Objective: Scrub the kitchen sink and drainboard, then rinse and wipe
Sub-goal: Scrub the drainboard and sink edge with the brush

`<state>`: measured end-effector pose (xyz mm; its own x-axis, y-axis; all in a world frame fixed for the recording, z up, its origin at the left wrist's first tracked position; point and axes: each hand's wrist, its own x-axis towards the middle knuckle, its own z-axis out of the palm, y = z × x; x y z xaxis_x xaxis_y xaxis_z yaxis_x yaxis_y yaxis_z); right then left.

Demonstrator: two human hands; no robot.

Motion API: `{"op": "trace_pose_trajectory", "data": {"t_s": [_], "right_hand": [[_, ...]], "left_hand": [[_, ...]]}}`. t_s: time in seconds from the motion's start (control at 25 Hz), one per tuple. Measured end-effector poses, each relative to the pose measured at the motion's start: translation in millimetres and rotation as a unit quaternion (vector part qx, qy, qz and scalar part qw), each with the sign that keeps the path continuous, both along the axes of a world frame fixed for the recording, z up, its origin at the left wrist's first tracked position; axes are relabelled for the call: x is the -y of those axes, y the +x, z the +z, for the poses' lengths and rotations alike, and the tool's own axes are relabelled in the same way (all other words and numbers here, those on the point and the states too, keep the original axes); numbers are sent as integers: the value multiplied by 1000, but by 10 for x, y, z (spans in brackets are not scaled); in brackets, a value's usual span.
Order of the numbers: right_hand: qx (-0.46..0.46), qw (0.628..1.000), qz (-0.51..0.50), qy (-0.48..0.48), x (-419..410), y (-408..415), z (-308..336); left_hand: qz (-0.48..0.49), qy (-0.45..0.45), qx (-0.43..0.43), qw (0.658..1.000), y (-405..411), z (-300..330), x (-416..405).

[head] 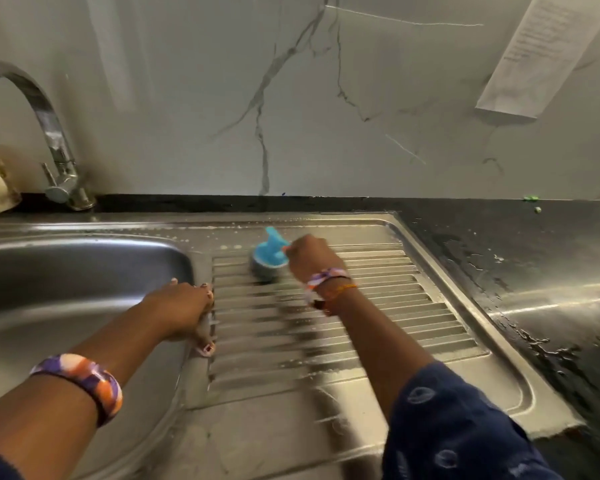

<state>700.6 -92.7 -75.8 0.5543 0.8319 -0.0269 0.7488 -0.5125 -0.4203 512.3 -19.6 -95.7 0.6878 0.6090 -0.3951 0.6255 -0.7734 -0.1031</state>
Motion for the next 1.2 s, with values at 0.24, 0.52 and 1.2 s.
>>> {"op": "trace_pose_trajectory", "data": {"t_s": [0.24, 0.52, 1.2], "right_hand": [[86, 952, -288, -56, 1040, 1404, 225], [74, 992, -101, 21, 240, 288, 12], [105, 974, -194, -57, 1001, 1835, 105]], "left_hand": [[-9, 9, 6, 1000, 17, 32, 39], [-1, -5, 16, 1000, 30, 29, 36], [-32, -65, 61, 995, 1134, 23, 279]]}}
